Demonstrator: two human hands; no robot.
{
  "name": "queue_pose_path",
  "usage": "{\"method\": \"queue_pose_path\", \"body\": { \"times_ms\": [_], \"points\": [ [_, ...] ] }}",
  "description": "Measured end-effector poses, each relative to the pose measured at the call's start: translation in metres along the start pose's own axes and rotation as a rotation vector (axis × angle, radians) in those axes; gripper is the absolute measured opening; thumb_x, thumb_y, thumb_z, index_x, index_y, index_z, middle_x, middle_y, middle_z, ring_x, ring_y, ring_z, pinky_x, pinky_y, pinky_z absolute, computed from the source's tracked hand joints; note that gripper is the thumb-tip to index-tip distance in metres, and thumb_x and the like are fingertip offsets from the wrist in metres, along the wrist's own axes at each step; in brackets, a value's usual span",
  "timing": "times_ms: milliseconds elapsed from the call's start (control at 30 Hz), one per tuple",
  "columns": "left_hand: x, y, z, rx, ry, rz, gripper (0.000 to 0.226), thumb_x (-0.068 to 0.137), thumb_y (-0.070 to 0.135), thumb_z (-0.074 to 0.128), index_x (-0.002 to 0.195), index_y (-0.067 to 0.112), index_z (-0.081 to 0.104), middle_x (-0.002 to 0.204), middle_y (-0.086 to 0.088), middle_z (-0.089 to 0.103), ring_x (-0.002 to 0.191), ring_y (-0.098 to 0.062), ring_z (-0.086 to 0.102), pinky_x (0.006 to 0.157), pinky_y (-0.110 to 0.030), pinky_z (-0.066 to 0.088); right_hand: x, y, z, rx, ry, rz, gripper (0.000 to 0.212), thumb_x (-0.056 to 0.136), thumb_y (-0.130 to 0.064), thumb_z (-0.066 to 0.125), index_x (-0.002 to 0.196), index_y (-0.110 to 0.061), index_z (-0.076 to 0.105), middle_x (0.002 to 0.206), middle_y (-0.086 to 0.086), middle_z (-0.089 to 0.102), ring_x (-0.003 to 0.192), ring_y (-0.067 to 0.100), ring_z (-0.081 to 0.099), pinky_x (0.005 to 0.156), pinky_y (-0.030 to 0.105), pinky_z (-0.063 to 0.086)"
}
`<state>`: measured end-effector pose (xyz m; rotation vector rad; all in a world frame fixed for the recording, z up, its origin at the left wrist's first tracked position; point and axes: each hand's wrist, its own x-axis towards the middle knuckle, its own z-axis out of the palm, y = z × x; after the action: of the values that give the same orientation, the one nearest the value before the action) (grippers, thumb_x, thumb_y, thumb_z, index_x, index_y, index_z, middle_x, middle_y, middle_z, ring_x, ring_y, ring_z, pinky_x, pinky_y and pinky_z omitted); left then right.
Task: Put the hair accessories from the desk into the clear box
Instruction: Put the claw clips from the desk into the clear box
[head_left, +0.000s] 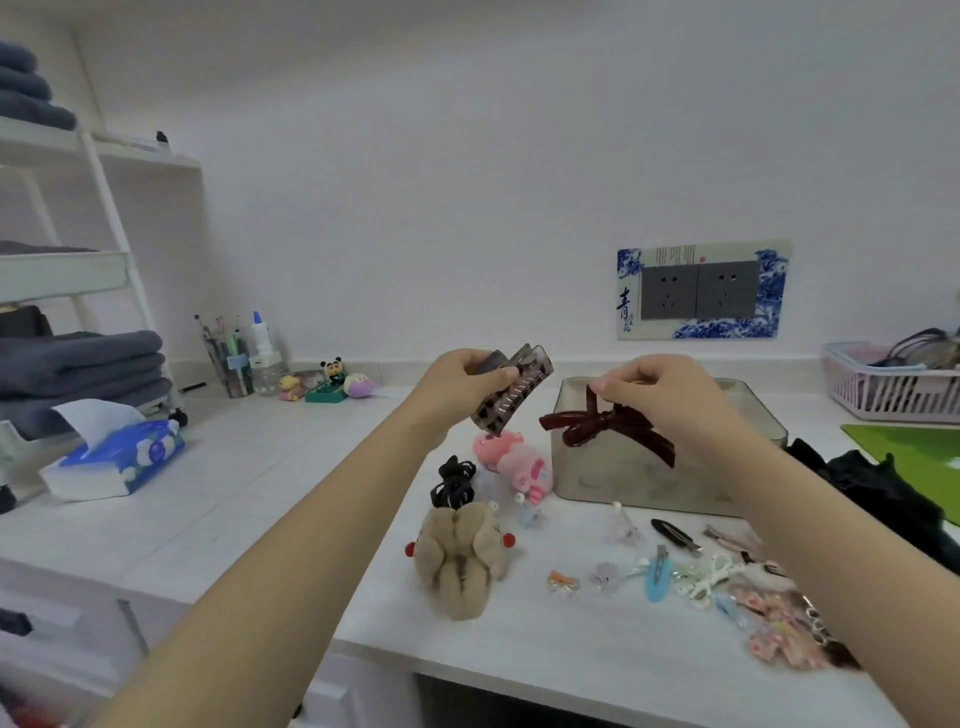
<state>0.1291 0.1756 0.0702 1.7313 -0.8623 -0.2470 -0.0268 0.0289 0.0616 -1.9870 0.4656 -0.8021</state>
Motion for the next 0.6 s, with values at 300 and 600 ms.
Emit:
{"method": "queue_pose_path", "body": {
  "times_ms": [300,600],
  "points": [
    [0.087,0.046,0.071,0.305,-0.359,0.160,0.028,0.094,0.011,0.051,0.122,0.007,0.055,0.110,-0.009,0.060,0.097,-0.019,0.054,0.082,-0.028,0.044,0.043,0.007,-0.085,-0.148,0.016,-0.033,0.010,0.070,-0.026,0.078,0.075,-0.020,0.071,0.086,-0.001,0.073,0.084,0.015,0.067,0.076,0.026,0.049],
    [0.128,0.012,0.127,0.919,-0.679,0.205,0.033,0.088,0.022,0.061,0.120,0.015,0.059,0.115,-0.005,0.064,0.091,-0.016,0.052,0.087,-0.031,0.042,0.072,0.040,-0.096,-0.290,-0.142,-0.014,0.023,0.067,-0.020,0.081,0.089,-0.018,0.071,0.092,-0.002,0.072,0.077,0.005,0.064,0.075,0.017,0.049]
  ]
}}
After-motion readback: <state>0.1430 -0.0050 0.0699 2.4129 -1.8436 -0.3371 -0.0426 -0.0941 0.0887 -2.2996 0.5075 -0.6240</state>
